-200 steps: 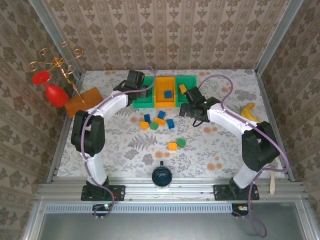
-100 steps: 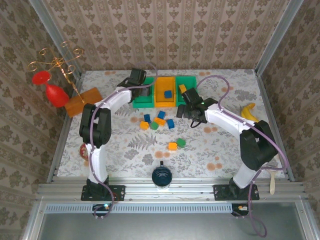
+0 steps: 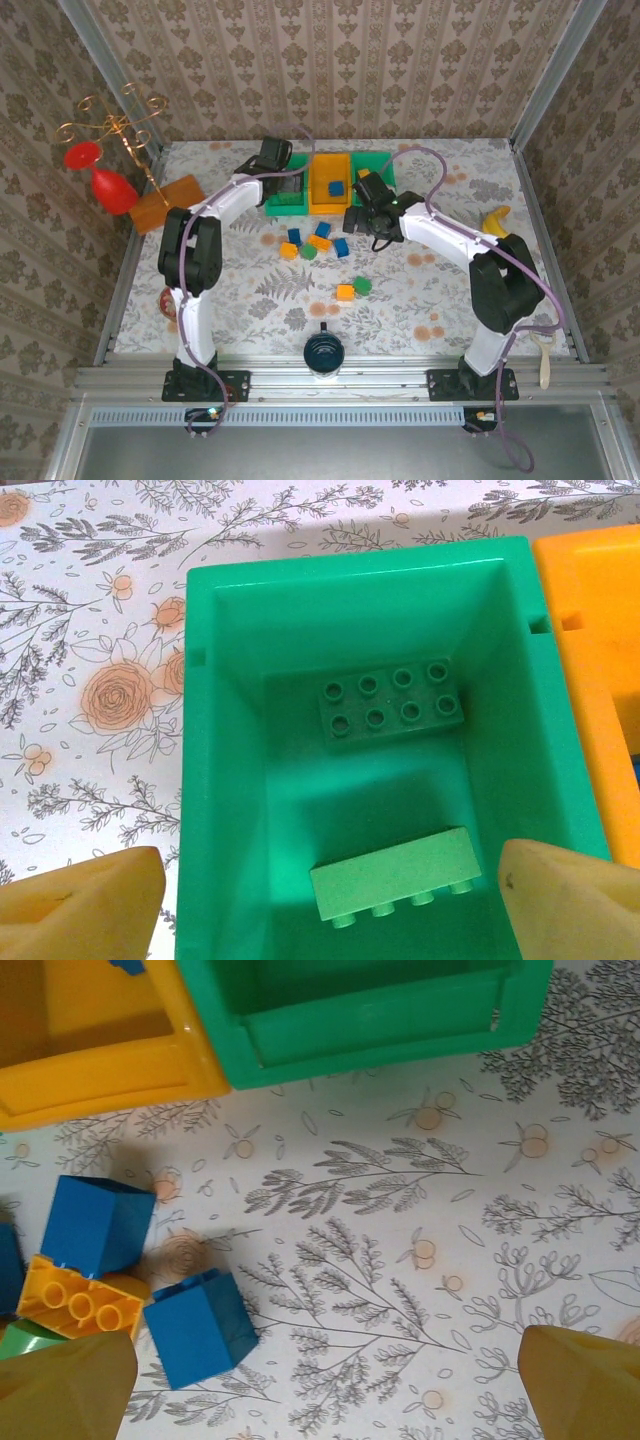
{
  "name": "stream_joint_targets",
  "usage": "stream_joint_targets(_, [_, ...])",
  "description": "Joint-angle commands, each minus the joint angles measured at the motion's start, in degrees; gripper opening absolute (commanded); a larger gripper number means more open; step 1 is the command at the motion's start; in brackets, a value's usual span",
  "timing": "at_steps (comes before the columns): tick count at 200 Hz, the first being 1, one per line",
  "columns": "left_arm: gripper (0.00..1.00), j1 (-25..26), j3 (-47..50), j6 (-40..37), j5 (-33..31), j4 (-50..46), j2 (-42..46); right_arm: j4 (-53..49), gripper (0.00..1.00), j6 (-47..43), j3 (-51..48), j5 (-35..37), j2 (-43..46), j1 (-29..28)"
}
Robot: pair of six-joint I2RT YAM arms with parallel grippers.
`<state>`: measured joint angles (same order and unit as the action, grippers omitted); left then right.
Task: Sort the legos into containers by color
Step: Place the lego in the container.
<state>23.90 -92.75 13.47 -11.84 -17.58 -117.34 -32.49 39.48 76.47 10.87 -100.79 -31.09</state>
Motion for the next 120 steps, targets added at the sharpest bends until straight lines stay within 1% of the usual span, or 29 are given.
stream_joint_targets(1, [0.92, -0.35, 2.42, 1.09, -0.56, 0.44, 5.74, -1.96, 0.97, 0.85, 2.34, -0.77, -1.91, -1.04])
stream_joint_targets(19, [1.00, -0.35, 5.47, 1.68, -0.80, 1.59, 8.87, -2.27, 0.96, 0.77, 3.52, -0.92, -2.83, -1.75])
stream_joint_targets(49, [1.00, -0.35, 11.65, 2.93, -1.25, 3.73, 15.14, -3.26, 0.93, 0.81, 5.84, -0.77, -4.85, -3.11])
stream_joint_targets(120, [1.00, -0.35, 29.42, 5.80, -5.23, 8.80, 30.82, -5.39, 0.93, 0.79, 12.02, 0.20, -10.19, -6.03])
